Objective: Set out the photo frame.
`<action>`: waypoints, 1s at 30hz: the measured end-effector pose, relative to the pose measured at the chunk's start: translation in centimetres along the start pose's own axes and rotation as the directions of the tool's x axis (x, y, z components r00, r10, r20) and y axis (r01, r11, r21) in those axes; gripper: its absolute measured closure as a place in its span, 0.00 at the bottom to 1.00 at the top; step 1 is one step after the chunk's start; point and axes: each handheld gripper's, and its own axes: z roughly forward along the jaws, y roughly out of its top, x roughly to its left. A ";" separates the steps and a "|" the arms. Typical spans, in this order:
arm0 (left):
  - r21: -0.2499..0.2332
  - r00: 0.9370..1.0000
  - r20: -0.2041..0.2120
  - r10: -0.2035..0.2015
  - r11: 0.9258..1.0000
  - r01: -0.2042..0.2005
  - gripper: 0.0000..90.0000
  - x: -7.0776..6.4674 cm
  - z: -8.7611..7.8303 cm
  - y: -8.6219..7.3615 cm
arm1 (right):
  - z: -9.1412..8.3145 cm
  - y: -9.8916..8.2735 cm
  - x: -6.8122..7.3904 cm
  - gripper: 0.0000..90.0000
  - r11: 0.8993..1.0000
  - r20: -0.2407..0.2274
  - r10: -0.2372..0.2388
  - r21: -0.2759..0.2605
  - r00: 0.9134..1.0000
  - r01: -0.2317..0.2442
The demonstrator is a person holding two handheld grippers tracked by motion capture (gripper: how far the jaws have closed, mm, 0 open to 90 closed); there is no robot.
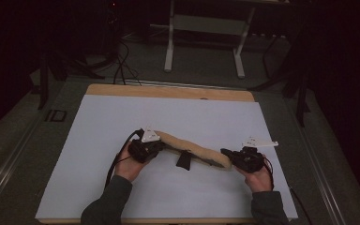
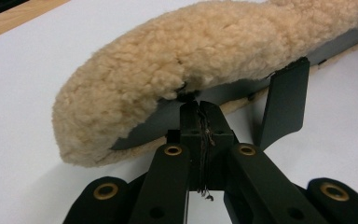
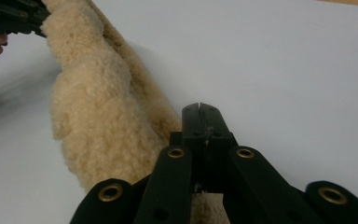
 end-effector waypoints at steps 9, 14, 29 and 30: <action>0.008 1.000 0.006 -0.007 1.000 0.007 1.00 0.0 0.9 0.6 | -0.1 -0.2 0.4 1.00 1.000 -0.014 -0.008 0.001 1.000 0.008; 0.010 1.000 0.009 -0.012 1.000 0.012 1.00 0.0 1.3 0.9 | -0.1 -0.4 0.6 1.00 1.000 -0.028 -0.012 0.000 1.000 0.012; 0.004 1.000 0.030 0.004 1.000 -0.004 1.00 -0.6 2.6 2.8 | -0.3 -1.0 1.7 1.00 1.000 -0.083 -0.026 -0.008 0.996 0.025; 0.004 1.000 0.031 0.004 1.000 -0.004 1.00 -0.8 2.7 2.9 | -0.3 -1.1 1.8 1.00 1.000 -0.085 -0.028 -0.006 0.996 0.028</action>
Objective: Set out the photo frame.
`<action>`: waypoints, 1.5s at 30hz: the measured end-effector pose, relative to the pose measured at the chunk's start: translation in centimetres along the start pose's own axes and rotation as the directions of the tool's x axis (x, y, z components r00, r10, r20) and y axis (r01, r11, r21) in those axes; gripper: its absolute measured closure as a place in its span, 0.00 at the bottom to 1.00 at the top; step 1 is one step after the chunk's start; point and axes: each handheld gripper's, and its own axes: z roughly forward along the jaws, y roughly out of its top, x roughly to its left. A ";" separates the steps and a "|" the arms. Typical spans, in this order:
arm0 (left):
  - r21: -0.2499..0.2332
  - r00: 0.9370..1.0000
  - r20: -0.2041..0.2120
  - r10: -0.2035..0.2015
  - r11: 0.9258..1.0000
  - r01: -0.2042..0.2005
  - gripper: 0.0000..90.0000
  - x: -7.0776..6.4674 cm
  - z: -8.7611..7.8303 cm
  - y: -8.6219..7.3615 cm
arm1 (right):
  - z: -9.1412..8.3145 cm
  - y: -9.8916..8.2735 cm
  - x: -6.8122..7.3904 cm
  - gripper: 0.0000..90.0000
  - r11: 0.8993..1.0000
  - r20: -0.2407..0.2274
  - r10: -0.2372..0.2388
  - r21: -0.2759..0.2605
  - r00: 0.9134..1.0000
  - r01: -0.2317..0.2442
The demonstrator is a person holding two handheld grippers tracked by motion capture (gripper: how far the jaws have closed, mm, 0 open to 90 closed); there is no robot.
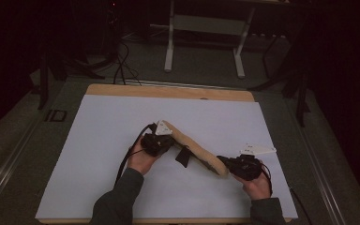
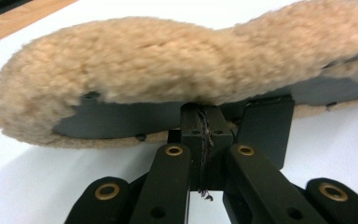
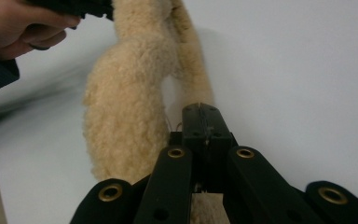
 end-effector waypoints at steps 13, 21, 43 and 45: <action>0.008 1.000 0.005 0.015 1.000 -0.015 1.00 -0.6 0.4 0.6 | 0.1 -0.2 0.7 1.00 1.000 -0.034 -0.009 0.010 0.999 0.009; 0.004 0.998 0.024 0.057 0.998 -0.057 1.00 -2.3 0.5 0.6 | 0.1 -0.3 0.7 1.00 1.000 -0.040 -0.010 0.014 0.999 0.011; 0.016 0.992 0.088 0.091 0.996 -0.093 1.00 -3.5 1.5 1.9 | 1.6 -0.4 2.6 1.00 0.996 -0.144 -0.053 0.056 0.988 0.062; 0.022 0.991 0.091 0.097 0.995 -0.099 1.00 -3.4 1.7 2.2 | 2.0 -0.5 2.9 1.00 0.996 -0.155 -0.056 0.058 0.986 0.065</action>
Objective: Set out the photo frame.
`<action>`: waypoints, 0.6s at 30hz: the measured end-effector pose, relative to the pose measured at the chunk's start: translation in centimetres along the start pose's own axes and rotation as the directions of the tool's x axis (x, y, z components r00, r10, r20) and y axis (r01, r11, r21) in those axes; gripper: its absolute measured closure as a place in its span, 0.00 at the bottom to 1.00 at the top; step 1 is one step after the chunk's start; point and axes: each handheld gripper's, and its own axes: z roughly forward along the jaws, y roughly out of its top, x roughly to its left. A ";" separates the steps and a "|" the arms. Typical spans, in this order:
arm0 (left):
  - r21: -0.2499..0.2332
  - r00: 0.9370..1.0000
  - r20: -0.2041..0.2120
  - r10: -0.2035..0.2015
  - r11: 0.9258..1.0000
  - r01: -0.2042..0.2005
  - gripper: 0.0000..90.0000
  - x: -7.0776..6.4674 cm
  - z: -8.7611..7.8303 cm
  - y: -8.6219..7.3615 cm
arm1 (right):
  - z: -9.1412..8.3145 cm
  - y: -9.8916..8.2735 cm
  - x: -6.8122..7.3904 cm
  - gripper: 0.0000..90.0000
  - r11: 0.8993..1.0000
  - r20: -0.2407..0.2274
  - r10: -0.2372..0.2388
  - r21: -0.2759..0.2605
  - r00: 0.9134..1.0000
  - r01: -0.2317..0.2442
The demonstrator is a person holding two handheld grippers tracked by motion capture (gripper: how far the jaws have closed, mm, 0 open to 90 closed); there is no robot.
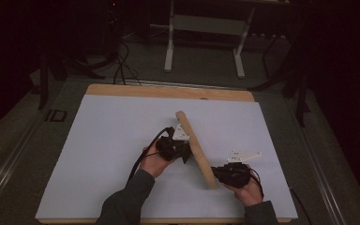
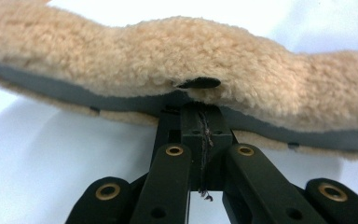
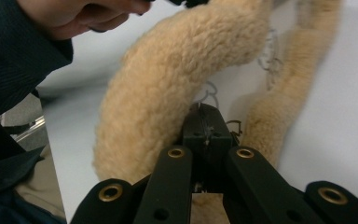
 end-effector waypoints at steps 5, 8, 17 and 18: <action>0.009 1.000 -0.005 0.000 1.000 0.000 1.00 0.2 0.6 0.4 | 0.6 0.0 0.5 1.00 1.000 -0.012 -0.004 0.010 1.000 0.004; 0.018 1.000 0.001 -0.008 1.000 0.008 1.00 0.2 0.9 0.3 | 0.9 0.0 0.7 1.00 1.000 -0.021 -0.002 0.007 1.000 0.002; 0.011 0.999 0.036 -0.031 0.999 0.031 1.00 0.2 1.4 0.1 | 2.6 0.4 1.8 1.00 1.000 -0.035 -0.016 0.015 0.999 0.016; 0.007 0.998 0.043 -0.036 0.999 0.036 1.00 0.3 1.3 0.1 | 2.8 0.5 2.0 1.00 1.000 -0.035 -0.018 0.014 0.999 0.018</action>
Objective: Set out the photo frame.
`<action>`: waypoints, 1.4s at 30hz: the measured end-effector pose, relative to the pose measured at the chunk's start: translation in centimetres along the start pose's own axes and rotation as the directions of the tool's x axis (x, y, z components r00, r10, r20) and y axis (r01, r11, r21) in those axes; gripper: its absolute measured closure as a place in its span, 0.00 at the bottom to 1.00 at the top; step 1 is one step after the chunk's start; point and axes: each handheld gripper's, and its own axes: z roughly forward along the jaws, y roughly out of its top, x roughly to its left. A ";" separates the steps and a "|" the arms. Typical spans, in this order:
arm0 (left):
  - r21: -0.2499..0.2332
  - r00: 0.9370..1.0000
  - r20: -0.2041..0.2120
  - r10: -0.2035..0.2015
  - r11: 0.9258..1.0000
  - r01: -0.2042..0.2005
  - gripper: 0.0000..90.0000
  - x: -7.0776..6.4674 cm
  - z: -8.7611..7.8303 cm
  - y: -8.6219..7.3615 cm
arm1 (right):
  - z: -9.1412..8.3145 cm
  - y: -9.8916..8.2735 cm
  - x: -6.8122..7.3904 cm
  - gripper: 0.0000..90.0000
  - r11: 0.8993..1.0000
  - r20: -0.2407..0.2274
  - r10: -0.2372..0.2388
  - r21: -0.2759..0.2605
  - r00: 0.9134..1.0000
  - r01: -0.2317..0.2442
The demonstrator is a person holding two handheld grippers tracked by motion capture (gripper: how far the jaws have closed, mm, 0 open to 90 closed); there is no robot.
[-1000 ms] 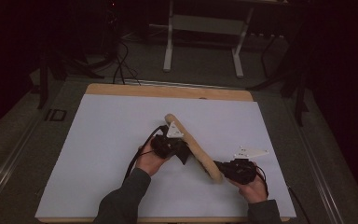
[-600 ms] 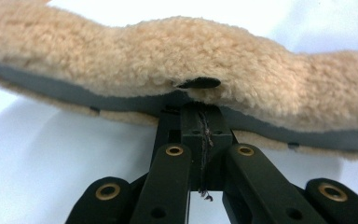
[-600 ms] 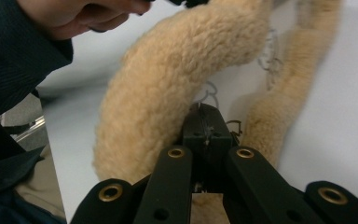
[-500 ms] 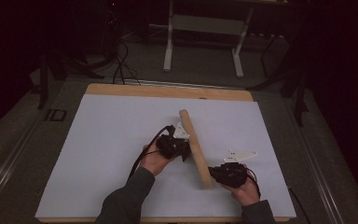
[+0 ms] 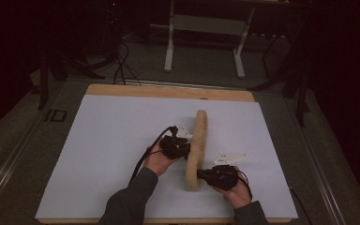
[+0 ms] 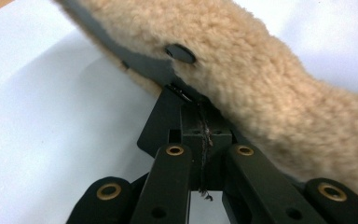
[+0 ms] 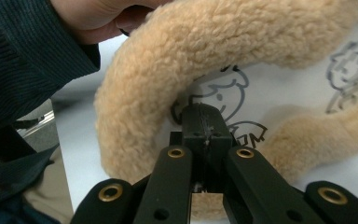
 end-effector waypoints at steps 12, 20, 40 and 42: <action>-0.029 0.998 0.048 -0.045 0.999 0.046 1.00 0.8 -0.3 -0.5 | 1.7 0.7 1.0 1.00 1.000 0.023 0.000 -0.007 1.000 0.001; -0.038 0.995 0.002 -0.095 0.995 0.095 0.95 1.5 -1.5 -0.7 | 1.1 0.3 0.6 0.94 1.000 0.062 0.003 0.009 0.998 -0.003; -0.128 0.981 0.006 -0.196 0.972 0.195 0.47 0.7 -5.2 1.2 | -2.5 -0.4 -1.5 0.76 0.998 0.144 0.059 -0.036 0.988 -0.054; -0.116 0.983 0.006 -0.182 0.976 0.182 0.44 0.2 -4.8 1.6 | -2.8 -0.4 -1.7 0.76 0.997 0.150 0.065 -0.041 0.987 -0.060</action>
